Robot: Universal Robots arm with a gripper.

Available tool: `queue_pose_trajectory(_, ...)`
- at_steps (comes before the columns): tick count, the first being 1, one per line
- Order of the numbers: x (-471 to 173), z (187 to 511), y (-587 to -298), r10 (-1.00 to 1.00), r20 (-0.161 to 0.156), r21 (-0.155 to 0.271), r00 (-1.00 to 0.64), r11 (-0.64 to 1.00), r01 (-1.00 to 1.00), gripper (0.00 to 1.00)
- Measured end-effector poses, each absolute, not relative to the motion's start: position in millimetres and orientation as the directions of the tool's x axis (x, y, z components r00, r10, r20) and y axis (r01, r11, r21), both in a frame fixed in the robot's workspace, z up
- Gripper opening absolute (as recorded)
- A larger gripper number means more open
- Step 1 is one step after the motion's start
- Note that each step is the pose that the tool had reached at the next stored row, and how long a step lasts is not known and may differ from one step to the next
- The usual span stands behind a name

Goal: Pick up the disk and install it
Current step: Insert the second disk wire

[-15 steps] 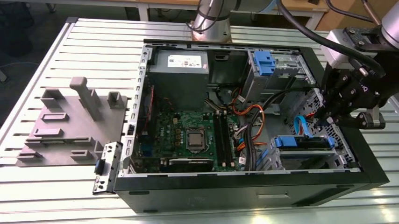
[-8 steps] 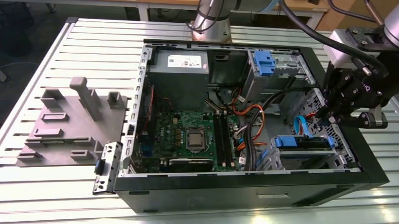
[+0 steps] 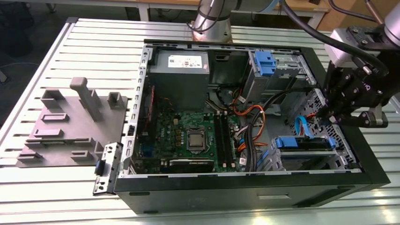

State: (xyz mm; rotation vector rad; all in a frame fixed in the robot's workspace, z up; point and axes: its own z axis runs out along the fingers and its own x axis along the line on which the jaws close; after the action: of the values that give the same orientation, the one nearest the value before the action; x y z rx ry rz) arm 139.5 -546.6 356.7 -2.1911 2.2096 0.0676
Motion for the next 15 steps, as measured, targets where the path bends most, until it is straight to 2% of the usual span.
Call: queue_pose_trajectory(15, 148.2, 354.8, -538.4, -0.999, -0.051, 0.010, -0.005, 0.004, -1.000, 0.24)
